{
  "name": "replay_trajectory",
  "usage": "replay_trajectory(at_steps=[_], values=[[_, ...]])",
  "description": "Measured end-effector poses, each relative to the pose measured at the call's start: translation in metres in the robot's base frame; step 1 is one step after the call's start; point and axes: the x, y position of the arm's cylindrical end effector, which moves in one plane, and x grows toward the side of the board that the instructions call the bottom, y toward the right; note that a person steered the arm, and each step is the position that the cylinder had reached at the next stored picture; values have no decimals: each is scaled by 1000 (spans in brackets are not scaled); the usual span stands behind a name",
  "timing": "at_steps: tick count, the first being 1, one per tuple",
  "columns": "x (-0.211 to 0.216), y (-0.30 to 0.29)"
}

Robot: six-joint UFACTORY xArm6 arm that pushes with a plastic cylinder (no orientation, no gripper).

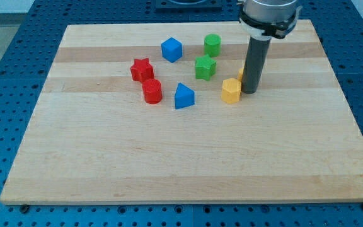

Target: Move the heart diagonal to the hexagon

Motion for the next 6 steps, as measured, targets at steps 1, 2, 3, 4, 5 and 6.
replay_trajectory(at_steps=[1,2,3,4,5,6], values=[[0,0],[-10,18],[-27,31],[-32,32],[-26,58],[-25,62]])
